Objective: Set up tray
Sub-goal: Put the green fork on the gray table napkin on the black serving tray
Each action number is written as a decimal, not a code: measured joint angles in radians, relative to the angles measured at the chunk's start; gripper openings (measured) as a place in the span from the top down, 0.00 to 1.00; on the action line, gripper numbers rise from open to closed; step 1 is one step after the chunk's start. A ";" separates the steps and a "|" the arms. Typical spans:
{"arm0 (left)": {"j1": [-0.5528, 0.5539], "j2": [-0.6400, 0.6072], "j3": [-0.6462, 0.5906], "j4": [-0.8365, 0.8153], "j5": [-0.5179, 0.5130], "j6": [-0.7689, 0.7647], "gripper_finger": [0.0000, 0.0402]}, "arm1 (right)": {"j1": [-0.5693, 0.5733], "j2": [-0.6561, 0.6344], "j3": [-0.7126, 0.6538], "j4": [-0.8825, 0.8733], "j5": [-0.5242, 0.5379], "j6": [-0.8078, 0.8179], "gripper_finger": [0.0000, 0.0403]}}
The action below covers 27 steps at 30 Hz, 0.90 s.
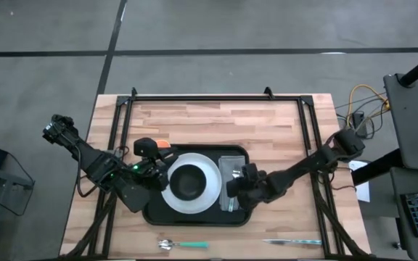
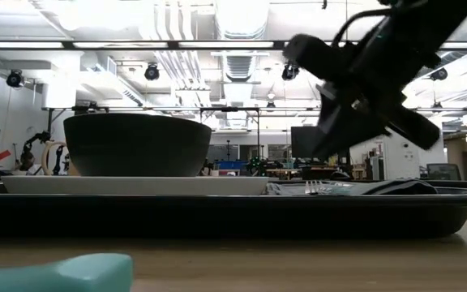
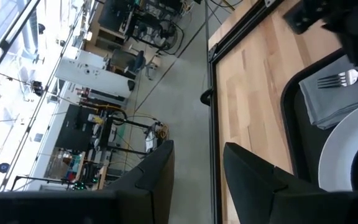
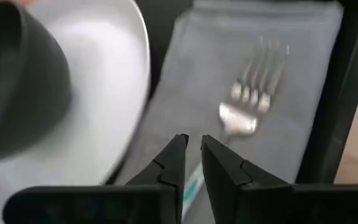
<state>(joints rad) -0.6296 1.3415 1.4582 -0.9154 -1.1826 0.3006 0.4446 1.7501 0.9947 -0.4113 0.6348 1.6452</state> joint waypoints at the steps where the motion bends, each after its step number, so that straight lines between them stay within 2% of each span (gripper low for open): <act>1: 0.000 0.000 0.000 0.000 0.001 0.001 0.70 | 0.006 0.012 0.000 0.002 -0.002 0.007 0.89; 7: 0.000 0.000 0.001 0.000 0.002 0.003 0.70 | 0.029 0.085 0.000 0.011 -0.015 0.070 0.97; 27: 0.000 0.000 0.001 0.000 0.001 0.002 0.70 | 0.002 0.104 0.013 -0.001 -0.070 0.039 0.98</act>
<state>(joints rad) -0.6296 1.3415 1.4590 -0.9154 -1.1812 0.3022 0.4470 1.8538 1.0073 -0.4123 0.5651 1.6844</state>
